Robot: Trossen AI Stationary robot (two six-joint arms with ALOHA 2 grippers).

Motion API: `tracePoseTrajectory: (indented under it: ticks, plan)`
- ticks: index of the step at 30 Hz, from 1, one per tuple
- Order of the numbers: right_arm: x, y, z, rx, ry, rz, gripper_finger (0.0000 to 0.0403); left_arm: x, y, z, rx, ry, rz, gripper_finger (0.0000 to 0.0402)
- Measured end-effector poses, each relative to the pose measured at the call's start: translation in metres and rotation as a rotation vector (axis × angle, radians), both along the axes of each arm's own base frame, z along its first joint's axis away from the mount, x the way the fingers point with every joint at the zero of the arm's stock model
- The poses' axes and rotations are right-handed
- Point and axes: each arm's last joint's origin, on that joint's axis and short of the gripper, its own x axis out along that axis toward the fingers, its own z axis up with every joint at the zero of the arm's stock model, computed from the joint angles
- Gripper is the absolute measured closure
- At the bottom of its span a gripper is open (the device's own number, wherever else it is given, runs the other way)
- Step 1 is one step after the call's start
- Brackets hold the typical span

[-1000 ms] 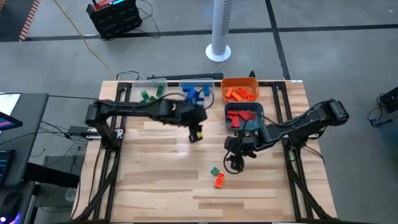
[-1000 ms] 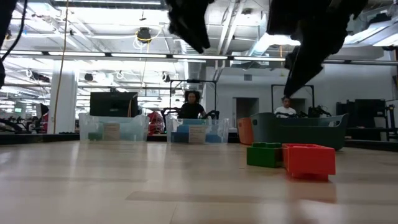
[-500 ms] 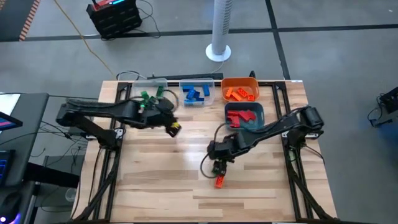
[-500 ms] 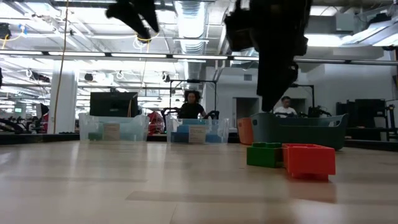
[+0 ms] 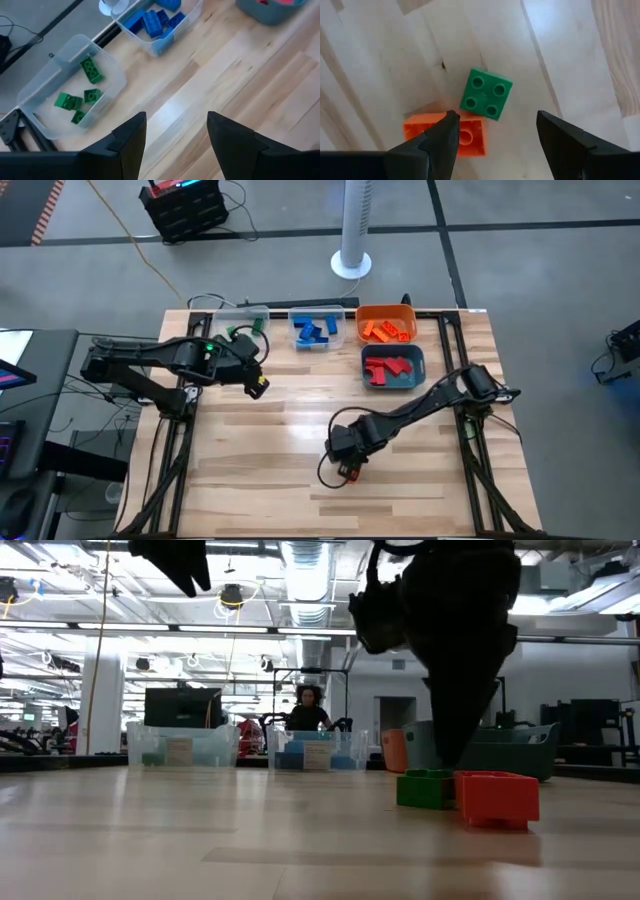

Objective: Sort blocks
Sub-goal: Put the green game piece into the left transparent bin

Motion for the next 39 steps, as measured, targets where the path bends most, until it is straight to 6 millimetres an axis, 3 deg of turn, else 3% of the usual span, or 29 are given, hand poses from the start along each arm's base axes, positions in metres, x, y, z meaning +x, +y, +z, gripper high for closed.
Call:
tracePoseTrajectory:
  ticks: [19,31,39]
  plan:
    - [0.005,0.006,0.0,-0.039,-0.1,-0.029,0.0132,0.0,0.0,0.0,0.012,0.012,-0.005,0.0198]
    - [-0.002,0.006,-0.015,-0.067,-0.09,-0.005,0.0132,-0.001,0.0,0.0,0.014,0.018,-0.005,0.0198]
    - [0.003,0.006,-0.039,-0.112,-0.049,0.064,0.0132,-0.001,0.0,-0.001,0.015,0.024,-0.005,0.0198]
